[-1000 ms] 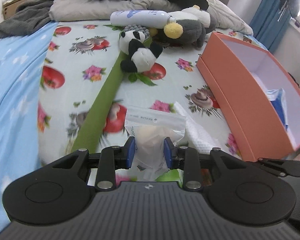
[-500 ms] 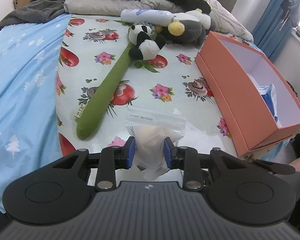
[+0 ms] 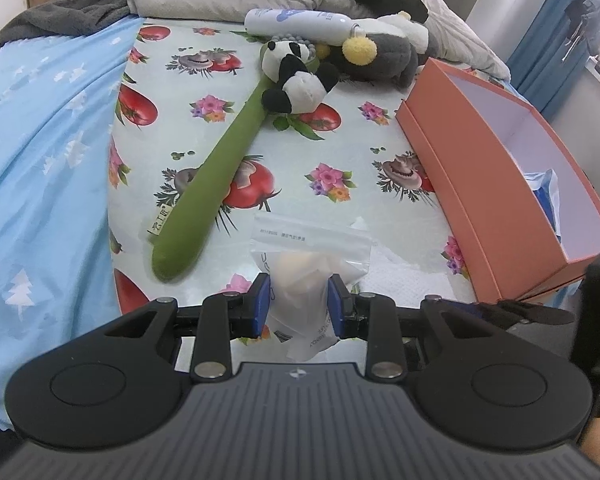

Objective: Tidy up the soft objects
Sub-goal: 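Carry the bag and towel over the pink box with both grippers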

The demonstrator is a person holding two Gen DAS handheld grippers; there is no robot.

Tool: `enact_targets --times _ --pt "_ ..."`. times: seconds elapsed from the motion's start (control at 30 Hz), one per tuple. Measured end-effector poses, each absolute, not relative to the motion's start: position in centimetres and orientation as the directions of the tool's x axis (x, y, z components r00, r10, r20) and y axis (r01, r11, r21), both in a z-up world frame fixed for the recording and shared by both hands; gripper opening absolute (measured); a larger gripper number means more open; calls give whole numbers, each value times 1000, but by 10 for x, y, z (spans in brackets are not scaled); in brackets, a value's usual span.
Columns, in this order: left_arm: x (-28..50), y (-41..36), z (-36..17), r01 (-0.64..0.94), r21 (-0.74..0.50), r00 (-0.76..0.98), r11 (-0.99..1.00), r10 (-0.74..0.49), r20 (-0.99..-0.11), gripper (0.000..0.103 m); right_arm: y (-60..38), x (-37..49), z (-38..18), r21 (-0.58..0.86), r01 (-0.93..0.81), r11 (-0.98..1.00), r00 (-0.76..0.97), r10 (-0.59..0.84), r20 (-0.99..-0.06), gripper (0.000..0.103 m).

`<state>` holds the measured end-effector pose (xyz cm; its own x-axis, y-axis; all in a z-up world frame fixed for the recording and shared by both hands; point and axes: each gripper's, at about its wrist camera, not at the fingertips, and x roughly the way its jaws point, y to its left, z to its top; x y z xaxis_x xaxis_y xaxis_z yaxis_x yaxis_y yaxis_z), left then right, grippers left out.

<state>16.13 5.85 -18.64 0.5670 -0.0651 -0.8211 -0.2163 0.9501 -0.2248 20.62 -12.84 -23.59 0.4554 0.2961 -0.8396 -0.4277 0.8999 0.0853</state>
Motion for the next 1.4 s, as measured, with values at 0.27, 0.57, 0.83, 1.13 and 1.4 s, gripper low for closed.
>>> enact_targets --times 0.27,0.57,0.83,1.13,1.4 --pt "167 63 -187 -224 -230 565 947 -66 -823 35 -121 211 -245 65 -432 900 462 283 -840 15" --pt "162 61 -160 -204 -243 614 949 -69 -786 35 -120 214 -222 25 -432 901 504 265 -822 12" --pt "146 53 -125 -163 -277 667 947 -102 -738 36 -134 191 -161 83 -420 904 571 334 -750 12" --pt "119 39 -83 -107 -309 724 945 -139 -676 36 -152 151 -97 105 -429 897 648 386 -656 12" --pt "109 26 -61 -54 -333 750 941 -182 -636 36 -172 128 -66 132 -393 910 691 387 -610 12"
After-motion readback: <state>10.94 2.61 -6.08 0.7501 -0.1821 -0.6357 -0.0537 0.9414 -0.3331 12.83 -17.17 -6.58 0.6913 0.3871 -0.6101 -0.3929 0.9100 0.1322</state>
